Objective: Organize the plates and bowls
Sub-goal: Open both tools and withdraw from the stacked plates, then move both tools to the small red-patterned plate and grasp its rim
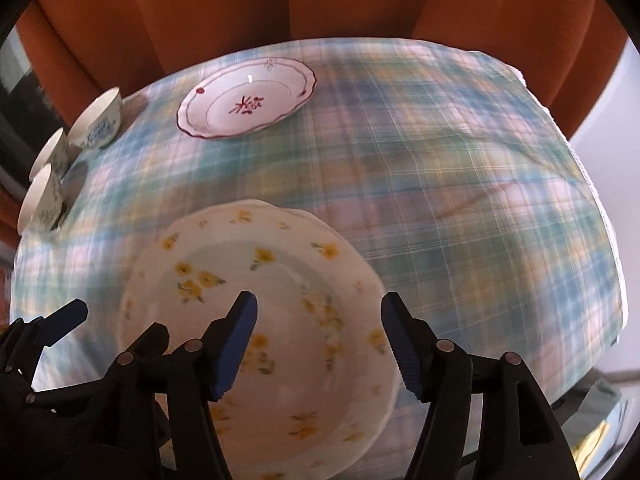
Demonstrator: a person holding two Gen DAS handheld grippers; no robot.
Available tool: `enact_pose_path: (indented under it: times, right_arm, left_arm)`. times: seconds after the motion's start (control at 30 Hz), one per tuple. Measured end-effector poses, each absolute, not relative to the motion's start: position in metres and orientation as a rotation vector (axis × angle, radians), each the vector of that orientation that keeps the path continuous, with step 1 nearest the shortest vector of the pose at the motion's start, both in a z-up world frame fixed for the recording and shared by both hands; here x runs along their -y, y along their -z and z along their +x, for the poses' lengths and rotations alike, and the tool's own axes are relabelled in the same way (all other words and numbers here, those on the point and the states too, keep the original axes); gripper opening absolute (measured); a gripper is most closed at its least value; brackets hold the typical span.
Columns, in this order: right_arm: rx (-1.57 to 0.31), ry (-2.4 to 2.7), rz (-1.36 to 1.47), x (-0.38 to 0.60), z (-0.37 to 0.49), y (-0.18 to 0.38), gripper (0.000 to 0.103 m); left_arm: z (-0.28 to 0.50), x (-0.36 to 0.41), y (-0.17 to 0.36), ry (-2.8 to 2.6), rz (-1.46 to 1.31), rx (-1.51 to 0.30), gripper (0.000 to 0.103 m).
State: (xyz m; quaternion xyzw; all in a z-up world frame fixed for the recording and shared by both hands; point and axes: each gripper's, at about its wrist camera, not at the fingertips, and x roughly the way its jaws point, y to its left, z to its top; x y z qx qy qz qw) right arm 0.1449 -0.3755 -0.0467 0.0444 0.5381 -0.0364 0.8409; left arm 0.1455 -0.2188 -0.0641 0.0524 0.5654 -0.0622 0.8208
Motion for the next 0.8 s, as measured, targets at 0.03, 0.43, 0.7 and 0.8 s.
enact_pose_path:
  times: [0.03, 0.43, 0.7, 0.8]
  right_arm:
    - [-1.127, 0.090, 0.094, 0.370, 0.146, 0.043, 0.068]
    - [-1.023, 0.203, 0.161, 0.341, 0.191, 0.009, 0.069]
    - [-0.988, 0.144, 0.141, 0.347, 0.253, 0.005, 0.070]
    - [-0.989, 0.130, 0.138, 0.353, 0.278, 0.009, 0.070]
  left_arm:
    - [0.149, 0.215, 0.062, 0.147, 0.117, -1.199, 0.090]
    - [0.213, 0.192, 0.031, 0.219, 0.117, -1.098, 0.089]
    - [0.268, 0.197, 0.033, 0.142, 0.066, -1.079, 0.089]
    - [0.284, 0.200, 0.036, 0.106, 0.056, -1.076, 0.089]
